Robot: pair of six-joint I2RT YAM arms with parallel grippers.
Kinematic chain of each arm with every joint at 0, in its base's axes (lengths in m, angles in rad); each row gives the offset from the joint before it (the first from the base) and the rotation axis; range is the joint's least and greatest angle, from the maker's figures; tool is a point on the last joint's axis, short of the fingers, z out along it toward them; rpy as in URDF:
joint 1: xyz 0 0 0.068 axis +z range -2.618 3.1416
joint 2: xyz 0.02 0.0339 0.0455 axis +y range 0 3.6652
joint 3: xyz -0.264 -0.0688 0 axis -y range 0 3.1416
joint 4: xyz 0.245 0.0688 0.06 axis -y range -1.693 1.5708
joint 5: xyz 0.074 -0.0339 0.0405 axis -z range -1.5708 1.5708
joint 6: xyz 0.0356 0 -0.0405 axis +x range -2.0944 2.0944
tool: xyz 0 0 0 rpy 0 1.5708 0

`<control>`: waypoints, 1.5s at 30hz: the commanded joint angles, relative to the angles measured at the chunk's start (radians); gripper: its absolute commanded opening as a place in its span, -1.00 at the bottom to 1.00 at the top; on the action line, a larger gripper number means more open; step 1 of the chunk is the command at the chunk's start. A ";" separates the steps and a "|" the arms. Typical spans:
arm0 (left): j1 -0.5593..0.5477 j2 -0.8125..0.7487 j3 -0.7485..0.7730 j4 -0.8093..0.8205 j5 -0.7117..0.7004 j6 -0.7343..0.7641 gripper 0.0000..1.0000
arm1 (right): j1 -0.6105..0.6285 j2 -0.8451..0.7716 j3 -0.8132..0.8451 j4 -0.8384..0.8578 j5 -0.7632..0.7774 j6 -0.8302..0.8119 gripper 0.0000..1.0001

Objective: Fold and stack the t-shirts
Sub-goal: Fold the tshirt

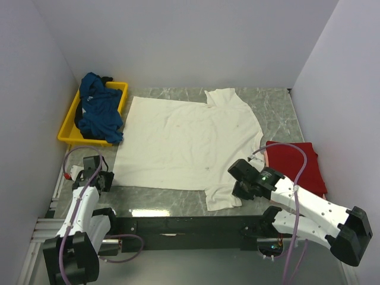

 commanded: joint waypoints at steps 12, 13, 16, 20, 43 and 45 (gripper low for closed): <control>-0.015 0.042 0.112 -0.138 -0.082 -0.064 -0.16 | -0.106 0.055 0.037 0.125 -0.022 -0.164 -1.00; -0.018 0.045 0.114 -0.139 -0.085 -0.069 -0.16 | -0.112 0.058 0.034 0.132 -0.026 -0.172 -1.00; -0.021 0.065 0.115 -0.144 -0.086 -0.078 -0.16 | -0.137 0.067 0.028 0.153 -0.042 -0.198 -1.00; -0.041 0.094 0.089 -0.116 -0.079 -0.101 -0.17 | -0.158 0.066 0.023 0.162 -0.051 -0.221 -1.00; -0.096 0.125 0.100 -0.046 -0.160 -0.047 -0.99 | -0.180 -0.100 0.004 -0.003 -0.135 -0.167 -1.00; -0.096 0.093 0.097 -0.056 -0.163 -0.046 -0.99 | -0.178 -0.135 -0.013 -0.025 -0.146 -0.163 -1.00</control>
